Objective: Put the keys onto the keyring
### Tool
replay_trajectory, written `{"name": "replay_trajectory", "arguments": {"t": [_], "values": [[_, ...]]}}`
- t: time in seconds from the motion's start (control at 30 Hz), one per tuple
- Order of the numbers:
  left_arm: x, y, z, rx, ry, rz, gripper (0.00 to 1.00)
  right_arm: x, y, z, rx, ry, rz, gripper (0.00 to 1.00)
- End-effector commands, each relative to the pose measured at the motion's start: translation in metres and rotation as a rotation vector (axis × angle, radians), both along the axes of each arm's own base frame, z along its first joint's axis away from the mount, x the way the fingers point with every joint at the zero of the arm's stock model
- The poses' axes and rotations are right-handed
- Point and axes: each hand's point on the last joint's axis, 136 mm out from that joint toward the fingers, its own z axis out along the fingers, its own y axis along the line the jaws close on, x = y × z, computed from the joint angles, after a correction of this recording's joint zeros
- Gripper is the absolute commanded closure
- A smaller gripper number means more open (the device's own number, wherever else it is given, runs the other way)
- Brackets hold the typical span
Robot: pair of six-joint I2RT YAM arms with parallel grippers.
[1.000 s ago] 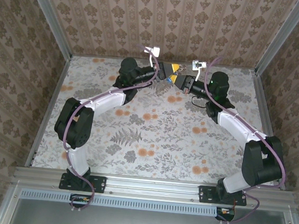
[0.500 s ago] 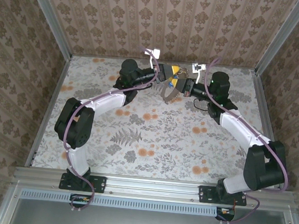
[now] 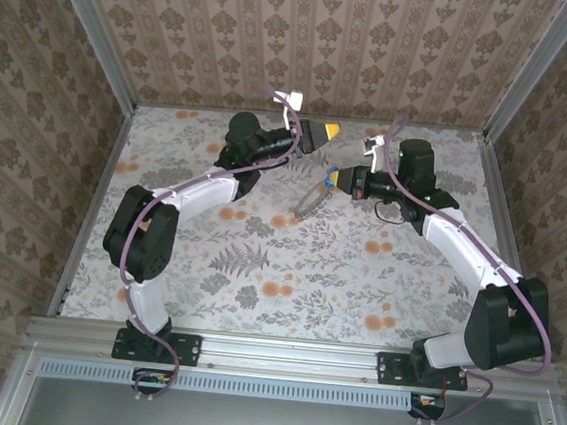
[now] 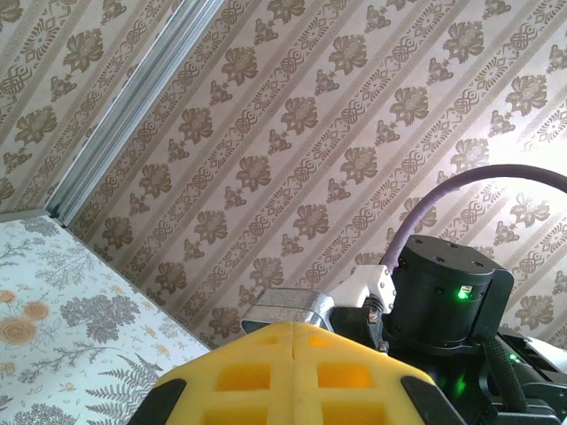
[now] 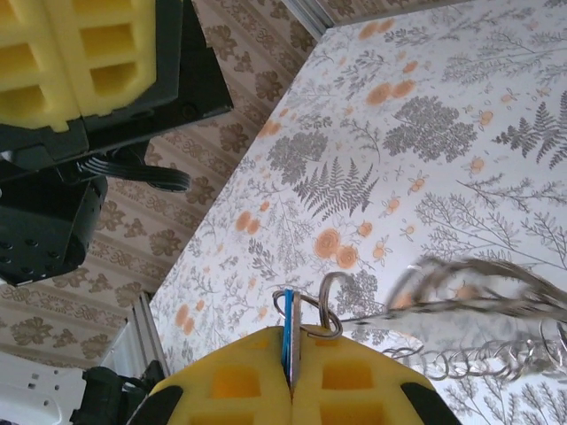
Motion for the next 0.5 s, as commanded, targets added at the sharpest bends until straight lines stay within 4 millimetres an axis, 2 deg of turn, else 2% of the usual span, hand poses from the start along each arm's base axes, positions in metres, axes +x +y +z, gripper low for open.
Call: {"name": "replay_trajectory", "arguments": {"t": [0.0,0.17,0.33,0.47], "values": [[-0.005,0.008,0.019,-0.029,-0.088,0.019,1.0,-0.004,-0.004,0.024,0.007,-0.077,0.006,1.0],[0.001,0.014,0.013,0.009,-0.087,0.046,1.0,-0.002,-0.008,0.019,0.004,-0.065,0.004,1.0],[0.006,0.027,0.004,0.069,-0.087,0.067,1.0,0.003,-0.018,0.026,0.014,-0.075,-0.01,1.0],[-0.003,0.029,-0.01,0.153,-0.104,0.021,0.86,0.009,-0.026,0.035,0.016,-0.091,-0.03,1.0]]}}
